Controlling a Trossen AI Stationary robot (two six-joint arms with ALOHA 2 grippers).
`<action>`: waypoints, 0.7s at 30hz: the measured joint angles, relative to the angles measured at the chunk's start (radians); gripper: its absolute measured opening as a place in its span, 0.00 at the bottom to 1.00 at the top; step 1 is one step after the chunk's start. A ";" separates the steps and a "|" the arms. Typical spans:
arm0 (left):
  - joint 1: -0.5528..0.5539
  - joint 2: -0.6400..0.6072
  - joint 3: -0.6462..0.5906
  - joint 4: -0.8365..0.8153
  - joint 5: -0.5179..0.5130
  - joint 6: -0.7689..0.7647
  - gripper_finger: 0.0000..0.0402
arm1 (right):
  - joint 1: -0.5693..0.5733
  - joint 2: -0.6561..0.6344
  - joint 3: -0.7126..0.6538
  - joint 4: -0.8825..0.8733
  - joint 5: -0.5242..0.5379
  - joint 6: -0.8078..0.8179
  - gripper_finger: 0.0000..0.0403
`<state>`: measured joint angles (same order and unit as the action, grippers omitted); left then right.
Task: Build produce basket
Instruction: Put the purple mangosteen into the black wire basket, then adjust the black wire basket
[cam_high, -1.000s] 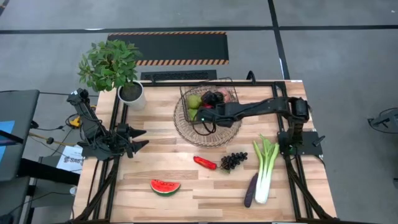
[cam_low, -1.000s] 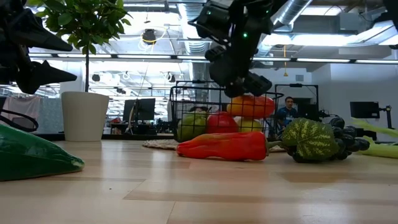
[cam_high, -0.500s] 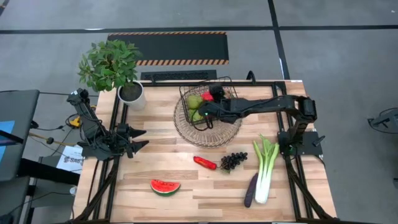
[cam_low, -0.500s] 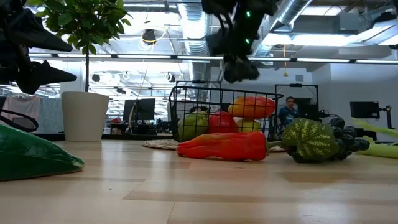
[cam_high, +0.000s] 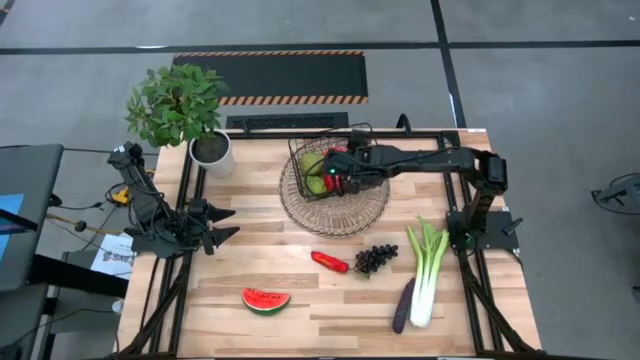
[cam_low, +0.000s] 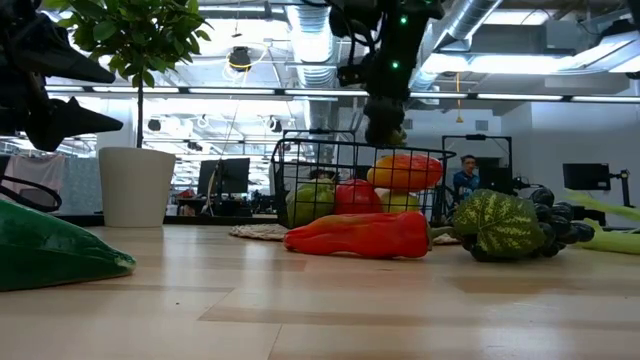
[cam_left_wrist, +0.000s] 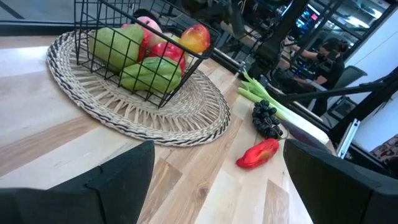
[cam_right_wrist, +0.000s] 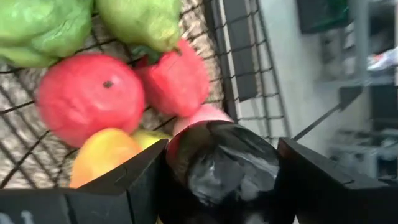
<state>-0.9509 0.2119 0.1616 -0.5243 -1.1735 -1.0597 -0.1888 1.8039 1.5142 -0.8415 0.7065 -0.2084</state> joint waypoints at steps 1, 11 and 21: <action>0.000 0.000 0.000 0.000 0.002 0.000 0.85 | -0.005 0.000 0.000 -0.010 -0.013 0.027 0.71; 0.000 0.000 0.000 0.000 0.006 0.000 0.85 | -0.035 0.000 0.000 -0.046 -0.036 0.102 0.93; 0.000 0.000 0.000 0.000 0.010 -0.001 0.85 | -0.060 -0.009 0.000 -0.063 -0.059 0.275 0.95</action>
<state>-0.9508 0.2119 0.1612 -0.5240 -1.1633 -1.0603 -0.2493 1.7946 1.5139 -0.9041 0.6479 0.0669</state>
